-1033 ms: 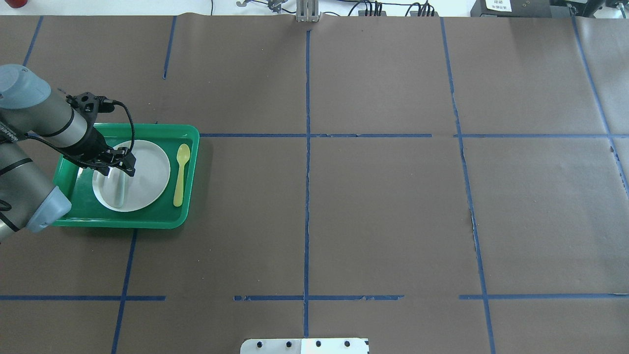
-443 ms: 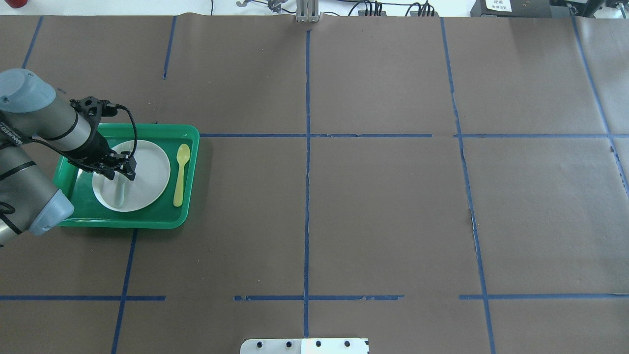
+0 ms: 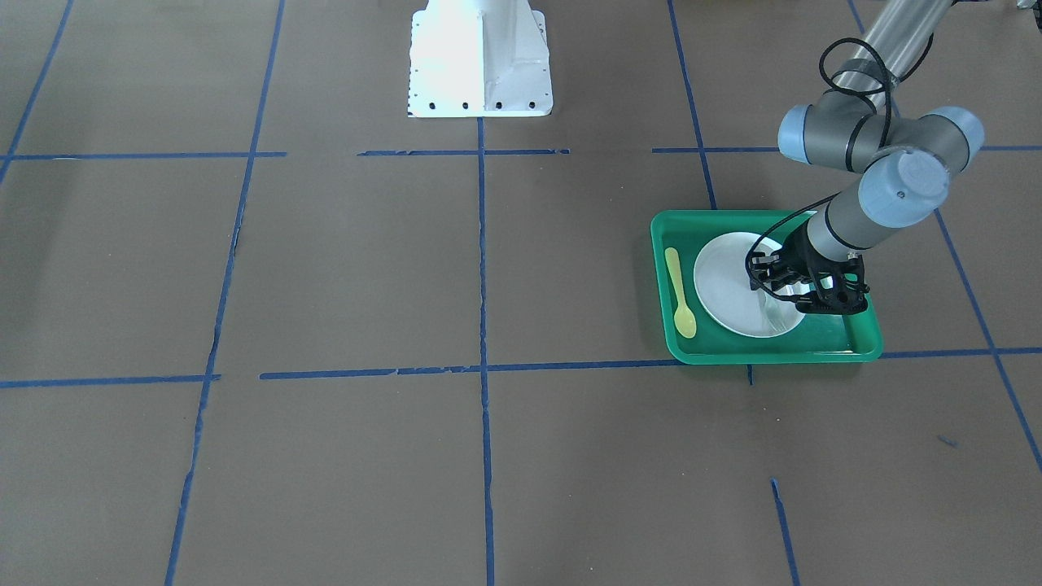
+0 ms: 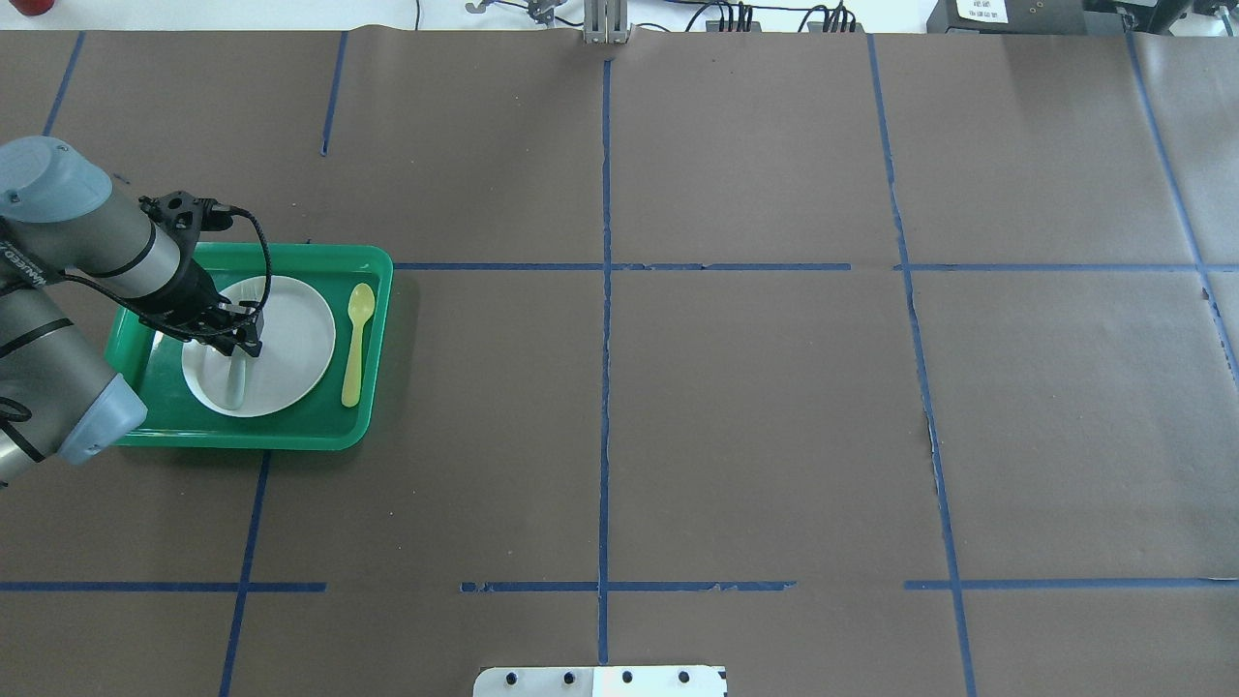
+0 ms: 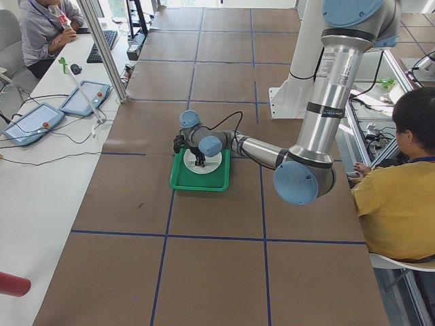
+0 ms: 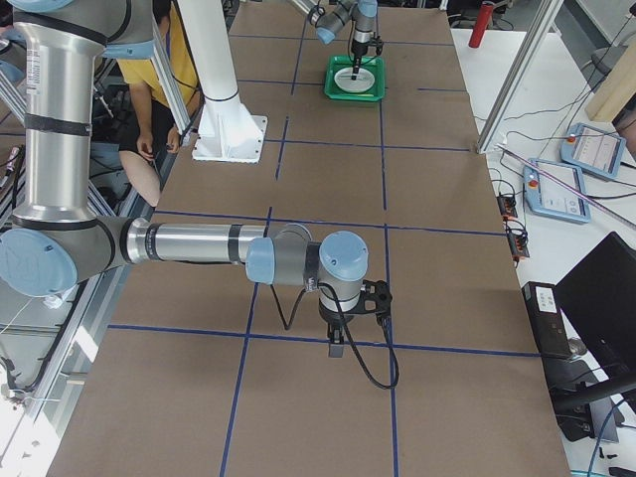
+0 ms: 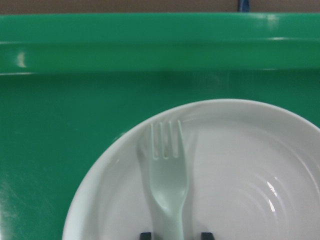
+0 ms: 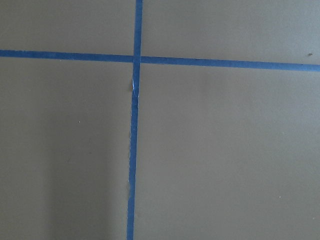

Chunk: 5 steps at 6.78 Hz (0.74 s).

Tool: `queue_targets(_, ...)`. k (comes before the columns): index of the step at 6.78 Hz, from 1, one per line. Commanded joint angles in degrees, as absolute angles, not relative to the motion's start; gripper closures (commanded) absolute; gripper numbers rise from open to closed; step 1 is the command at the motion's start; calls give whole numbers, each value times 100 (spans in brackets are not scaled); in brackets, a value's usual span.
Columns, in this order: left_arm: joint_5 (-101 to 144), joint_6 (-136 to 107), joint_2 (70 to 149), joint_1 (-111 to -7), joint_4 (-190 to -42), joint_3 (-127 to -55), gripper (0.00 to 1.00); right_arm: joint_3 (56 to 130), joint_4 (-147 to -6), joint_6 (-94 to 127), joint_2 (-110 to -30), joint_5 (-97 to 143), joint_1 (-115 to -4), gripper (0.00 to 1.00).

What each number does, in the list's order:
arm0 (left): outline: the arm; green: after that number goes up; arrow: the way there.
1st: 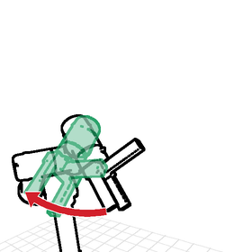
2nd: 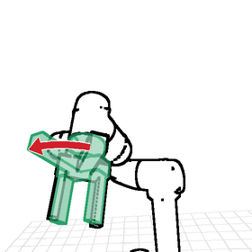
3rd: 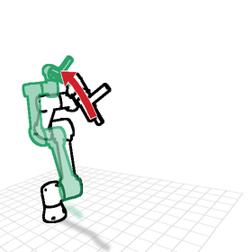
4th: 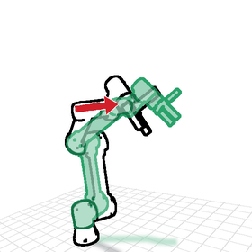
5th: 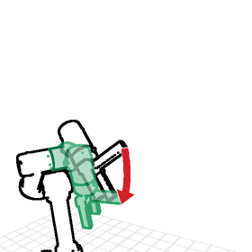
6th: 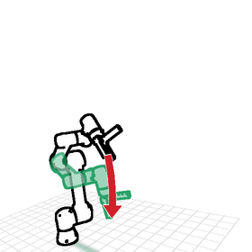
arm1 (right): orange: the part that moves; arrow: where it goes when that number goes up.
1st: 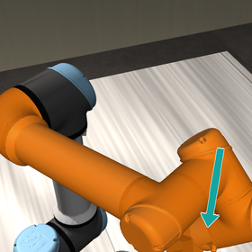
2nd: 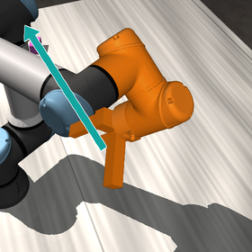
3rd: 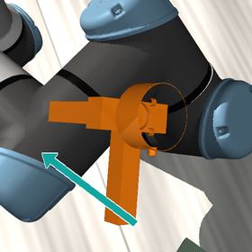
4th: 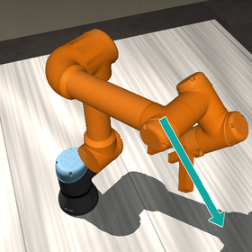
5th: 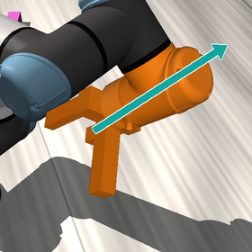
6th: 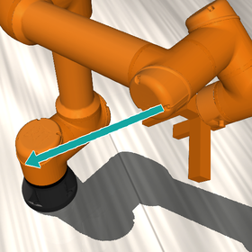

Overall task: Place fork
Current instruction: 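Lower the left gripper and close it on the fork handle, then lift the fork off the plate and carry it beside the plate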

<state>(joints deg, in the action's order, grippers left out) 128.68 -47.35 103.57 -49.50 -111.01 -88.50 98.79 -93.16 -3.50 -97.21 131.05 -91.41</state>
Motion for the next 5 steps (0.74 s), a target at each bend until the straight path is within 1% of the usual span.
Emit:
queue_targets(1, 12858, -4728, 10345, -4957, -11101, -8929, 100, 9879, -9316, -351, -9721, 13104, -9141, 0)
queue_targets(3, 12858, -4729, 10257, -5262, -11013, -9490, 100, 9879, -9316, -343, -9721, 13104, -9141, 0)
queue_targets(5, 12858, -4632, 9881, -5475, -11021, -9466, 100, 9879, -9316, -352, -9721, 13104, -9141, 0)
